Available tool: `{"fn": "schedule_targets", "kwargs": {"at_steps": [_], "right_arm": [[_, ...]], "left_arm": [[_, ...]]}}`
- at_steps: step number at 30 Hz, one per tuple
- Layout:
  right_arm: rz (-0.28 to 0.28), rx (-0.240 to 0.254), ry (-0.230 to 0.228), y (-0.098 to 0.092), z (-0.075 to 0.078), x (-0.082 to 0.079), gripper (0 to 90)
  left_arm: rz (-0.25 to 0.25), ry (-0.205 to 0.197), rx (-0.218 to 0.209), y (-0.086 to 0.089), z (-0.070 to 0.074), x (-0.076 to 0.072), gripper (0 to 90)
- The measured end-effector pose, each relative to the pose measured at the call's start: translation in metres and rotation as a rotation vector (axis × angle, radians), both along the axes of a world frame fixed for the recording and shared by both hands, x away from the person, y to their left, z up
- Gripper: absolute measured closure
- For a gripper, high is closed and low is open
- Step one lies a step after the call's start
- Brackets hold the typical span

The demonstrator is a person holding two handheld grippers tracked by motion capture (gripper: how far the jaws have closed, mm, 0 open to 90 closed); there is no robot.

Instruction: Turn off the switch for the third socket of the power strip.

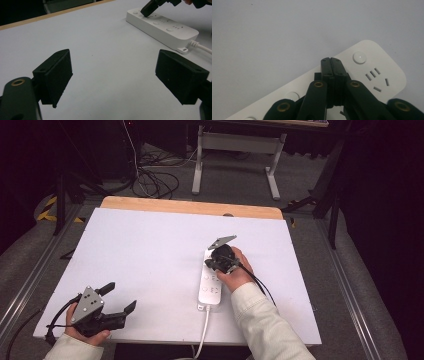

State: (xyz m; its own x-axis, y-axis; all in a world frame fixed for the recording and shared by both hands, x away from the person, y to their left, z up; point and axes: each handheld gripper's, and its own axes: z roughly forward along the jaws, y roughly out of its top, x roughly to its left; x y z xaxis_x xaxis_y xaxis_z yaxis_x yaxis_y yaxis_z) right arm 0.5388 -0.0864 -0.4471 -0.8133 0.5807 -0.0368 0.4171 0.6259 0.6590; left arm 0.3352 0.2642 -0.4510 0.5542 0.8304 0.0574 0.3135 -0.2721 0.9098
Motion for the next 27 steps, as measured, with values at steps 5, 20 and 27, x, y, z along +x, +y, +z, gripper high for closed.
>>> {"fn": "schedule_targets", "kwargs": {"at_steps": [5,20,27], "right_arm": [[-0.001,-0.013,-0.011,0.0019,-0.0019,-0.0015,90.0],[-0.024,0.008,0.000,0.0007,-0.0033,-0.0018,90.0],[-0.029,-0.031,-0.023,0.0056,-0.0021,-0.0047,90.0]], "left_arm": [[0.000,0.002,-0.001,-0.0001,0.0000,-0.0001,14.4],[-0.001,0.005,-0.004,-0.0010,-0.0003,-0.0004,14.4],[0.000,0.005,-0.006,-0.0011,-0.0004,-0.0003,14.4]]}}
